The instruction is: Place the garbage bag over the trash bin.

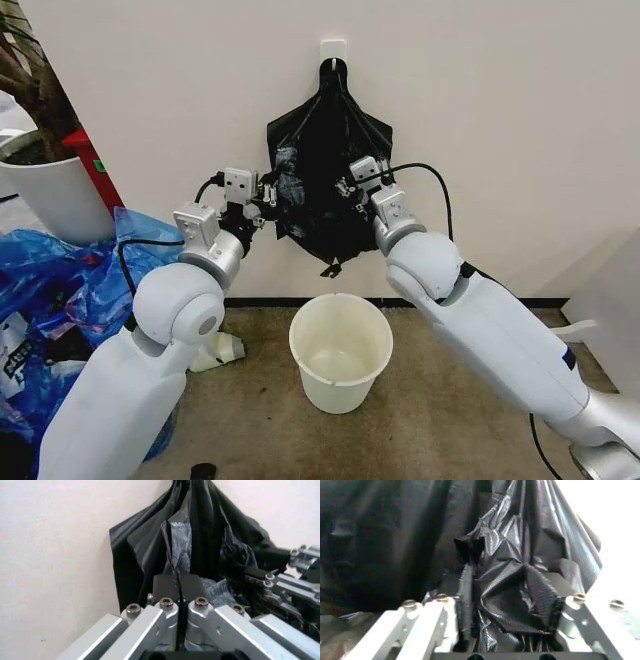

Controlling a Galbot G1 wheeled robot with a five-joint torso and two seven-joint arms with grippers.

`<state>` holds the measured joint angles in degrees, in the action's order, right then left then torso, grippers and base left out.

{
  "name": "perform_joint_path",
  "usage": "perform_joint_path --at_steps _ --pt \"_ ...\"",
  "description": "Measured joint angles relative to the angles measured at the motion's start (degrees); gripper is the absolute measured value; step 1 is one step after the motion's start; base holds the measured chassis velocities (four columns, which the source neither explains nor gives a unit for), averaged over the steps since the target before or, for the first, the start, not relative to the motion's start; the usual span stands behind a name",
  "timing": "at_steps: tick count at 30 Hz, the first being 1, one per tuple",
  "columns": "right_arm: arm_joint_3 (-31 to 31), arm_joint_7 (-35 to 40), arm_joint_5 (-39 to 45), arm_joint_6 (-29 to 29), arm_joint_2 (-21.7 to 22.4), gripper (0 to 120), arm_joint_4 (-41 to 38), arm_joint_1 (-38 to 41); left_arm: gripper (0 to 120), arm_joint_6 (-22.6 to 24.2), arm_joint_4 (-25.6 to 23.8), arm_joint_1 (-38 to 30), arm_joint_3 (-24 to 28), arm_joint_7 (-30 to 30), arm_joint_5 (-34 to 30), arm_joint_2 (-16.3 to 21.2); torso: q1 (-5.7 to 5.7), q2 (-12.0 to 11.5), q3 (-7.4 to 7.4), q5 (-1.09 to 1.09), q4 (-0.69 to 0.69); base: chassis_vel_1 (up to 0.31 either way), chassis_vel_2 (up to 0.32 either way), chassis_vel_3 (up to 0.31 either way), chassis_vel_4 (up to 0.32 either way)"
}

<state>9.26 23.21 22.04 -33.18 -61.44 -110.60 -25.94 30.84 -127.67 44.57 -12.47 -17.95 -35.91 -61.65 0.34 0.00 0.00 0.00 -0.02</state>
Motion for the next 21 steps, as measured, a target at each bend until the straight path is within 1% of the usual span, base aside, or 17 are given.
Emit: perform_joint_path --at_steps 1,4,6,7,10,12,14,15,17,19,21 --pt "0.0 0.0 0.0 0.0 0.0 34 0.0 0.0 0 0.0 0.0 0.0 0.0 0.0 0.0 0.0 0.00 0.0 0.00 0.00 0.00 0.000 0.000 0.000 0.000" --pt "-0.6 1.4 0.6 1.8 -0.1 21 0.4 -0.8 0 -0.5 -0.3 0.0 0.0 -0.1 0.1 -0.1 0.00 0.0 0.00 0.00 0.00 0.000 0.000 0.000 0.000" --pt "-0.9 1.8 1.1 2.2 -0.1 14 0.4 -0.9 0 -0.6 -0.6 0.0 -0.1 -0.1 0.1 0.1 0.00 0.0 0.00 0.00 0.00 0.000 0.000 0.000 0.000" --pt "-0.9 1.8 1.1 2.2 -0.1 14 0.4 -0.9 0 -0.6 -0.6 0.0 -0.1 -0.1 0.1 0.1 0.00 0.0 0.00 0.00 0.00 0.000 0.000 0.000 0.000" --pt "-1.7 2.7 2.8 3.1 0.0 1 -0.2 -1.2 0 -0.6 -1.0 0.2 -0.2 -0.1 0.0 0.3 0.00 0.0 0.00 0.00 0.01 0.000 0.000 0.000 0.000" --pt "-2.3 3.2 4.5 3.4 0.2 0 -1.2 -1.4 0 -0.6 -1.1 0.3 -0.2 -0.1 0.0 0.4 0.00 0.0 0.00 0.00 0.01 0.000 0.000 0.000 0.000" --pt "-3.0 4.2 8.2 3.8 0.9 0 -3.2 -2.2 0 -0.6 -1.0 0.5 -0.3 -0.1 0.0 0.6 0.00 0.0 0.00 0.00 0.01 0.000 0.000 0.000 0.000" --pt "-3.0 4.2 8.2 3.8 0.9 0 -3.2 -2.2 0 -0.6 -1.0 0.5 -0.3 -0.1 0.0 0.6 0.00 0.0 0.00 0.00 0.01 0.000 0.000 0.000 0.000" --pt "-4.3 4.8 12.8 3.9 2.2 0 -6.1 -3.5 0 -0.7 -0.5 0.6 -0.5 -0.1 0.0 0.7 0.00 0.0 0.00 0.00 0.01 0.000 0.000 0.000 0.000" --pt "-5.1 5.0 14.7 4.1 2.9 0 -7.4 -4.4 0 -0.9 -0.2 0.6 -0.6 -0.1 0.0 0.7 0.00 0.0 0.00 0.00 0.00 0.000 0.000 0.000 0.000" --pt "-6.9 5.0 18.1 5.0 4.4 0 -9.5 -6.0 0 -1.0 0.1 0.6 -0.9 0.0 0.0 0.8 0.00 0.0 0.00 0.00 0.00 0.000 0.000 0.000 0.000"
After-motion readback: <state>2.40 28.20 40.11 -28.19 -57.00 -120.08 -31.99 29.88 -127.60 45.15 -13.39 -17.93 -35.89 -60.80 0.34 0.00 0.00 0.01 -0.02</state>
